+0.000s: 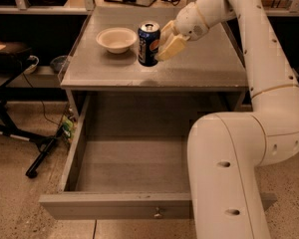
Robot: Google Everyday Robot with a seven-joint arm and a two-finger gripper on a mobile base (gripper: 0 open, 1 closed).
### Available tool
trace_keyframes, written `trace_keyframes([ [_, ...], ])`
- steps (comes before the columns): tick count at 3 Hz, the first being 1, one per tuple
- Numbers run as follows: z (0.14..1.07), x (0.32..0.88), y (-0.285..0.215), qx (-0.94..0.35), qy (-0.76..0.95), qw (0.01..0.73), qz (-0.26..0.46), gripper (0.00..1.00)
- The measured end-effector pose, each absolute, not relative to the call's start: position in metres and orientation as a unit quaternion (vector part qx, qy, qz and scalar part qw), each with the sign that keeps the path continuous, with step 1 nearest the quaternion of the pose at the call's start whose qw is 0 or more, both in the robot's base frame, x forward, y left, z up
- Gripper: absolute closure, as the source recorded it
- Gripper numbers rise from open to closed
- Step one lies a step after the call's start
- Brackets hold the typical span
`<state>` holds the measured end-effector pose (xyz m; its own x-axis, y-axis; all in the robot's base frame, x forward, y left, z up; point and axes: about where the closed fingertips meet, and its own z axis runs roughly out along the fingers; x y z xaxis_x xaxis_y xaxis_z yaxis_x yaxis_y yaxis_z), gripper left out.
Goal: Place pepsi can into top drawer
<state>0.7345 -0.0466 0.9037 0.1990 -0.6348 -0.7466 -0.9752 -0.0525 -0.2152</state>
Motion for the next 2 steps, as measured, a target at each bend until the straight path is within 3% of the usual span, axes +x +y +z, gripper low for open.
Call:
trace_keyframes([
  [2, 0.923, 0.691, -0.065, -0.694, 0.526, 0.387, 0.303, 1.00],
])
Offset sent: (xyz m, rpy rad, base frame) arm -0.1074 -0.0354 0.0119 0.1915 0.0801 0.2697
